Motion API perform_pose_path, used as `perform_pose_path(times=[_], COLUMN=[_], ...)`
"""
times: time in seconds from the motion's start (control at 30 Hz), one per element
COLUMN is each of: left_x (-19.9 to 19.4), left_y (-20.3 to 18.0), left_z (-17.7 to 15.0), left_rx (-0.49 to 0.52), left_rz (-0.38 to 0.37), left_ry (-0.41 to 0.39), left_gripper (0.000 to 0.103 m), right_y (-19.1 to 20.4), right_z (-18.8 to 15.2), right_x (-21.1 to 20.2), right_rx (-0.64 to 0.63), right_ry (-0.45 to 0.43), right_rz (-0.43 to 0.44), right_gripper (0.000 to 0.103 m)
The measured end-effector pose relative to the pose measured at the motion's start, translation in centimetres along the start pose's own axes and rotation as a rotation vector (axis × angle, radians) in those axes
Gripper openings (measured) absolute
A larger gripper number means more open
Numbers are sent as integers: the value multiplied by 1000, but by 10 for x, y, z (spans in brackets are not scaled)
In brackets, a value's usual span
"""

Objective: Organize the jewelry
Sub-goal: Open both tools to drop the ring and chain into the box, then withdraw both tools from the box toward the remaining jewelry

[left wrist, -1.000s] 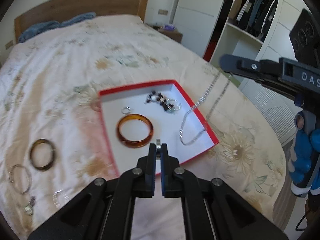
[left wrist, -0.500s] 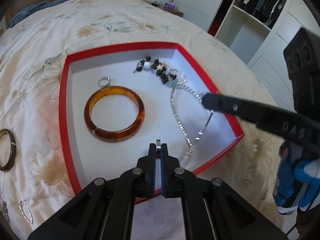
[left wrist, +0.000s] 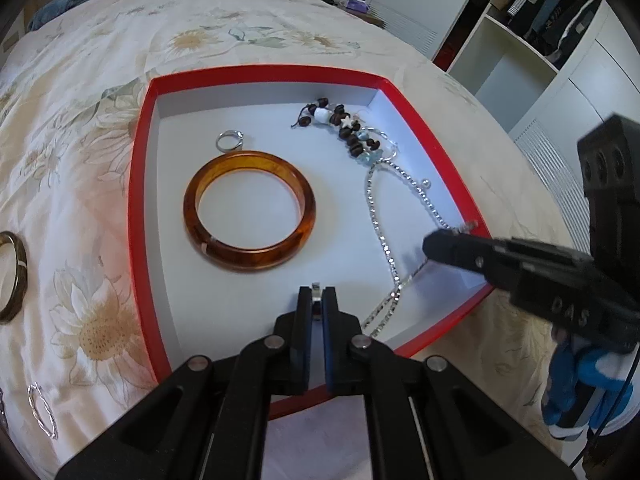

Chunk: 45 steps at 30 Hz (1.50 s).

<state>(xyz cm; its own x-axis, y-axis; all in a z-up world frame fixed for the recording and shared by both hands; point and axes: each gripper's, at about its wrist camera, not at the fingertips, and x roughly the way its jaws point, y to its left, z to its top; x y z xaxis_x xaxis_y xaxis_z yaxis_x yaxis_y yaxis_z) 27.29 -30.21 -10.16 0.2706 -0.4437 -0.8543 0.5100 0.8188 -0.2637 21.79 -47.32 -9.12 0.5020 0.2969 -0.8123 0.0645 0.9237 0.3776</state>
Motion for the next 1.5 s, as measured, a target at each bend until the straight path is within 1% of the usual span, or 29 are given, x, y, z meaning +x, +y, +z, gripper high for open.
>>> perform_pose_path(times=[0.03,0.1,0.17,0.2,0.23,0.33,0.37,0.4,0.43,0.53,0.63,0.73,0.83,0.87,0.97,1.07,1.17,1.23,1.37,1.43,1.5], left_x=[0,-1,-3,-5,-7,-16,-19,-22,-26,-38,-62,-104,-159,-183,-233,-276,-325,-351,-404,-422,-441], left_y=[1,2,3,3,3,1,-1,-2,-3,-9,-16,-21,-23,-24,-18,-9,3,12,35,41,50], left_z=[0,0,-1,-2,-3,-5,-6,-6,-7,-8,-9,-5,-3,-5,-11,-25,-46,-59,-90,-103,-118], left_rx=[-7,-23,-34,-40,-43,-44,-40,-39,-39,-32,-21,-13,-6,-2,-3,-13,-30,-47,-107,-119,-134], left_rz=[-3,-6,-5,-1,-3,-9,-4,1,2,-2,5,9,30,50,106,155,206,241,261,283,300], left_ry=[3,12,20,21,20,14,13,9,4,1,-29,-107,-218,-260,-332,-385,-440,-470,-512,-528,-545], left_gripper=[5,6,7,9,13,25,33,36,37,38,38,38,37,38,37,37,37,37,37,37,38], right_y=[1,4,7,9,10,13,14,15,17,24,32,44,60,67,87,113,136,150,180,196,209], right_z=[-1,-6,-10,-11,-13,-17,-19,-21,-23,-31,-39,-44,-49,-50,-56,-65,-76,-80,-93,-101,-108], right_x=[-1,-4,-8,-11,-15,-26,-31,-35,-42,-60,-81,-109,-142,-153,-188,-221,-250,-263,-295,-311,-323], right_rx=[-2,-6,-7,-8,-5,2,4,5,5,4,2,-10,-30,-38,-65,-101,-135,-152,-193,-221,-243], right_ry=[5,13,18,17,17,9,8,5,2,-13,-32,-65,-118,-138,-200,-261,-310,-338,-397,-424,-447], right_rz=[-2,-5,-9,-15,-16,-24,-27,-31,-35,-44,-51,-57,-56,-54,-45,-33,-20,-13,6,14,21], right_gripper=[11,20,25,28,30,32,33,33,33,34,34,34,34,35,36,38,38,38,38,39,42])
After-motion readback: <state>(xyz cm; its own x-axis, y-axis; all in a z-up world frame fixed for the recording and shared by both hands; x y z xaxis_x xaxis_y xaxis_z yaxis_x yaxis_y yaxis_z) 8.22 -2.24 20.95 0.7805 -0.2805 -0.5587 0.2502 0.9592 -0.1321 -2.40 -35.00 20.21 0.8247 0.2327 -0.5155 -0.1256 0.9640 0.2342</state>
